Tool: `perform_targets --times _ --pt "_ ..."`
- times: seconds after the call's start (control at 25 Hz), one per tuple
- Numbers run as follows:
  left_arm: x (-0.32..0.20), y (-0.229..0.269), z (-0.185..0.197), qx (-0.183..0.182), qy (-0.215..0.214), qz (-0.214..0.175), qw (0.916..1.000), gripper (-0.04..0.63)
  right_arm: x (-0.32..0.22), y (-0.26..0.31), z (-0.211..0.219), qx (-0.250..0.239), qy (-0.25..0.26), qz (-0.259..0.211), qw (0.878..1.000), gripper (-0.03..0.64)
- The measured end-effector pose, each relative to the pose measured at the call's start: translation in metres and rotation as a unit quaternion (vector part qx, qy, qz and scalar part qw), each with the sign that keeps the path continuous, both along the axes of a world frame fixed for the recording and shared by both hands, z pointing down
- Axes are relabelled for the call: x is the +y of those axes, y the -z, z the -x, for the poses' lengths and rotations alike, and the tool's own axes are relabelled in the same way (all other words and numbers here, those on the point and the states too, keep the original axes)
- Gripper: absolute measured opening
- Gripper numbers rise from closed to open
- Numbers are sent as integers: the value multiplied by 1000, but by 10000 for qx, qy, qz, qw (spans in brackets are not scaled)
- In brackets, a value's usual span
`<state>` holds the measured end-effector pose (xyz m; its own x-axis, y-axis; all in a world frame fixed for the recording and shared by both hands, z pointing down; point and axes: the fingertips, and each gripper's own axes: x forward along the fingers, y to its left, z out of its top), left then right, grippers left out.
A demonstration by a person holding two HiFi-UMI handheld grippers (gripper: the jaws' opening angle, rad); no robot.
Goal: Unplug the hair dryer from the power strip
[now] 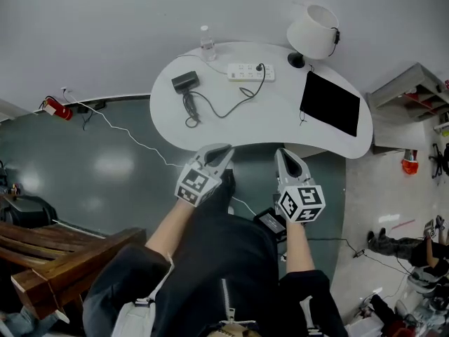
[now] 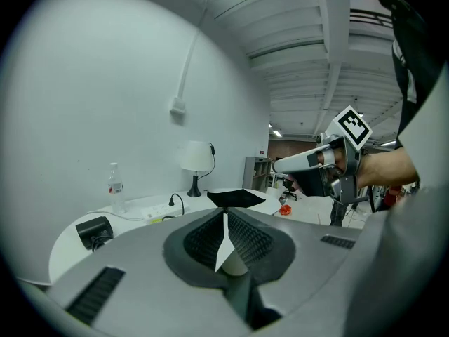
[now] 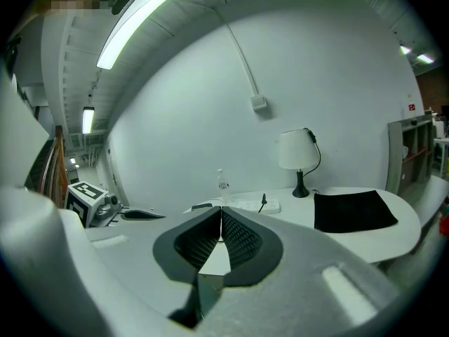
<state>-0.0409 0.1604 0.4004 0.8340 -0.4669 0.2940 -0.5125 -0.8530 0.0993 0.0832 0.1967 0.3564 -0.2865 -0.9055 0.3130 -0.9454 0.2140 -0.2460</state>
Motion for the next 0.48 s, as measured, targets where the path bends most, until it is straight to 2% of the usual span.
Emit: perform_targets --times 0.48 --pt "-113 -13 -44 -96 -228 227 9994 26 -109 -12 -44 142 -92 252 9995 5"
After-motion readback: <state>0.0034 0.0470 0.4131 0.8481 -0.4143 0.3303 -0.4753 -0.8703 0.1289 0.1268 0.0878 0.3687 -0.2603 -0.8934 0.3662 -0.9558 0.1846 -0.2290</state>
